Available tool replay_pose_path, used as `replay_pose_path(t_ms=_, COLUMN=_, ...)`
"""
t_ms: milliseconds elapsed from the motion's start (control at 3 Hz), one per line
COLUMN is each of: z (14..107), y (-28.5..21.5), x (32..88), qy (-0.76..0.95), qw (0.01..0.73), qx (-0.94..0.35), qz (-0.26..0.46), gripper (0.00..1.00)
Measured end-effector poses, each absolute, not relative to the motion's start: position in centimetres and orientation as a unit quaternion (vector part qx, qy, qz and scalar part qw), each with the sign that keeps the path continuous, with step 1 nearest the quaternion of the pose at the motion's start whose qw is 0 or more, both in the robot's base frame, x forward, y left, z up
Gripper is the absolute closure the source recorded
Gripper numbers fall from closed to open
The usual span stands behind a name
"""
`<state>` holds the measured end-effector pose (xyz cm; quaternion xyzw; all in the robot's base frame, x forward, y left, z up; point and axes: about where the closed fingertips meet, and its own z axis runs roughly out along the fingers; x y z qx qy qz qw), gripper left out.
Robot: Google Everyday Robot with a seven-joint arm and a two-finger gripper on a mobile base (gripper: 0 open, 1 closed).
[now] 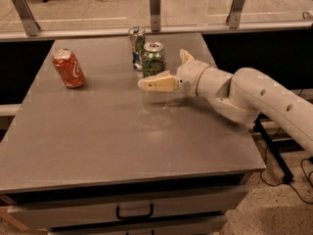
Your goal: Move green can near redbull can
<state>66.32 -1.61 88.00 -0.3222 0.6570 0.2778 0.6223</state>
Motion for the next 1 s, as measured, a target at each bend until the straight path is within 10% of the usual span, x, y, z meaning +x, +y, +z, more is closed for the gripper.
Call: replay_pose_path(t_ms=1000, z=91.2, y=-14.1, x=58.4, qy=0.697, qw=0.64, qx=-0.28, qz=0.161, gripper=0.0)
